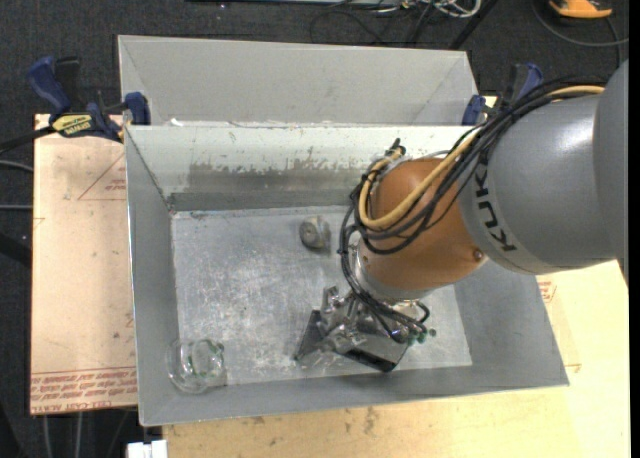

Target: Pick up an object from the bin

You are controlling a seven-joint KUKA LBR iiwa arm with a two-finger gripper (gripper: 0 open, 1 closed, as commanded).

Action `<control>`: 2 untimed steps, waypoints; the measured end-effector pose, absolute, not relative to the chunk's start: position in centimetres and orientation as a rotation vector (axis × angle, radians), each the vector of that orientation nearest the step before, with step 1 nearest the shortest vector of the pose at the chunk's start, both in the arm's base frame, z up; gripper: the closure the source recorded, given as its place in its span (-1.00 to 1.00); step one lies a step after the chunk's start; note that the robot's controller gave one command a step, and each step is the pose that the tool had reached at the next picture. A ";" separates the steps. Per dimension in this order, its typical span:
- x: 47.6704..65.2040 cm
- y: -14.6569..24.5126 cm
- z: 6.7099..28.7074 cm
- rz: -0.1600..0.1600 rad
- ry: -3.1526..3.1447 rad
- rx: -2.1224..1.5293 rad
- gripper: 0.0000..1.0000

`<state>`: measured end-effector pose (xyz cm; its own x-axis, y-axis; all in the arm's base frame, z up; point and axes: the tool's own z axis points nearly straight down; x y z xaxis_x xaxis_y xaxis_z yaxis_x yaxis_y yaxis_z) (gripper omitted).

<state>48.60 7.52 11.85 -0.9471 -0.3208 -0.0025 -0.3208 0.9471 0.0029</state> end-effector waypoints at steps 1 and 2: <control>48.5 7.6 17.6 0.003 3.078 -0.653 1.00; 48.4 6.9 25.1 0.003 3.076 -0.651 1.00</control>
Offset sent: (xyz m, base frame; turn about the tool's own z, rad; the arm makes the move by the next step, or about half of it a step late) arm -0.0021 -0.0093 0.1463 -0.0865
